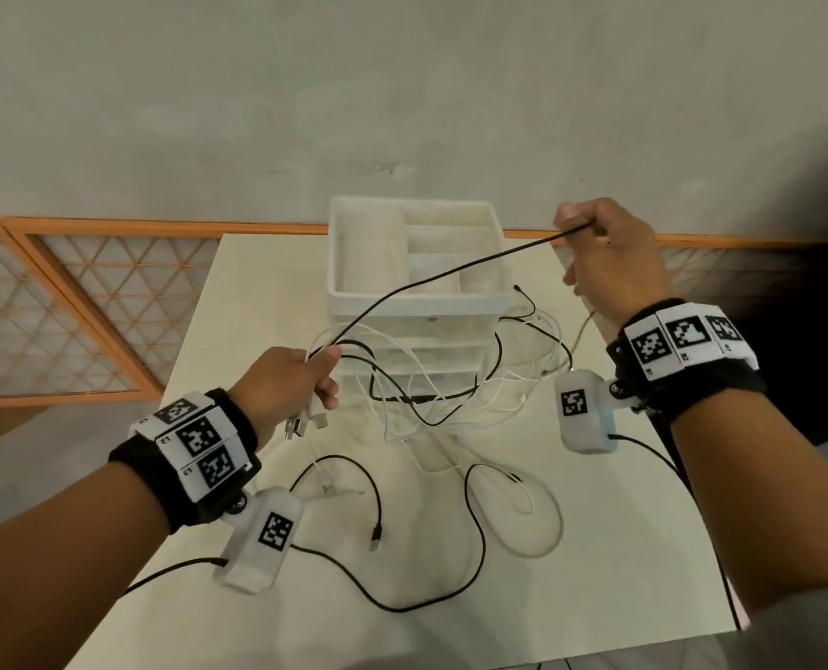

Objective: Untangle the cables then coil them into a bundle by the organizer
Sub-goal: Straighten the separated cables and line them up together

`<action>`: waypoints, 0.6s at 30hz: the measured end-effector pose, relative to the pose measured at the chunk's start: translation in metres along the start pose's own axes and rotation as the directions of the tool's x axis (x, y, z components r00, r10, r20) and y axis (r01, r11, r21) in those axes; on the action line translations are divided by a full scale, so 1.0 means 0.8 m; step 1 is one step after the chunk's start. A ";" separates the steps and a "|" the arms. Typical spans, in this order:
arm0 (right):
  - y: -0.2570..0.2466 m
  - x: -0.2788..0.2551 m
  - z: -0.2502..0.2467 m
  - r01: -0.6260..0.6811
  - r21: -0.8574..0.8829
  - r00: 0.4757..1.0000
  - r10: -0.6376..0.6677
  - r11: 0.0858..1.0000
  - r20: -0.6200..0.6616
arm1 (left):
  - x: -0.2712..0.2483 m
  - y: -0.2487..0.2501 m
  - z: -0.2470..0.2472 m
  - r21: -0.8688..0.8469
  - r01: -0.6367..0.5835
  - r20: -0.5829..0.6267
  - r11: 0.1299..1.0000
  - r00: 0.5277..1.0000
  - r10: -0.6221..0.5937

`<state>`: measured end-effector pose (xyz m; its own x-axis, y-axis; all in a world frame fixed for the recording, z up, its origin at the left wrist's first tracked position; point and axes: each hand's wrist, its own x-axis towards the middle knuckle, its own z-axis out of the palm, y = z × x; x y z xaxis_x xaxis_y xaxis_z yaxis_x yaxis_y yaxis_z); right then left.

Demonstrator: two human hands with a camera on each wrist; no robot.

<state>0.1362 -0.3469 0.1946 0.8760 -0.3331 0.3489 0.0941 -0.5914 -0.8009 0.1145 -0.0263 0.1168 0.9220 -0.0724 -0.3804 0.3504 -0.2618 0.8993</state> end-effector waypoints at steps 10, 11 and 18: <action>0.072 0.043 -0.001 0.013 -0.227 0.988 0.023 0.974 0.156 | -0.013 -0.003 0.007 -0.008 -0.026 0.099 1.000 0.995 0.027; 0.066 0.047 -0.004 0.058 -0.177 0.993 -0.039 0.982 0.112 | -0.014 -0.002 0.009 -0.004 -0.036 0.094 0.999 0.995 0.036; 0.073 0.012 -0.005 0.106 -0.172 0.977 -0.070 0.979 0.202 | -0.013 0.000 0.006 -0.040 -0.060 0.056 0.997 0.996 0.063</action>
<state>0.1481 -0.3871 0.1532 0.9448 -0.1350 0.2986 0.1038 -0.7410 -0.6634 0.1039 -0.0302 0.1201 0.9315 -0.1420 -0.3348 0.3004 -0.2186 0.9284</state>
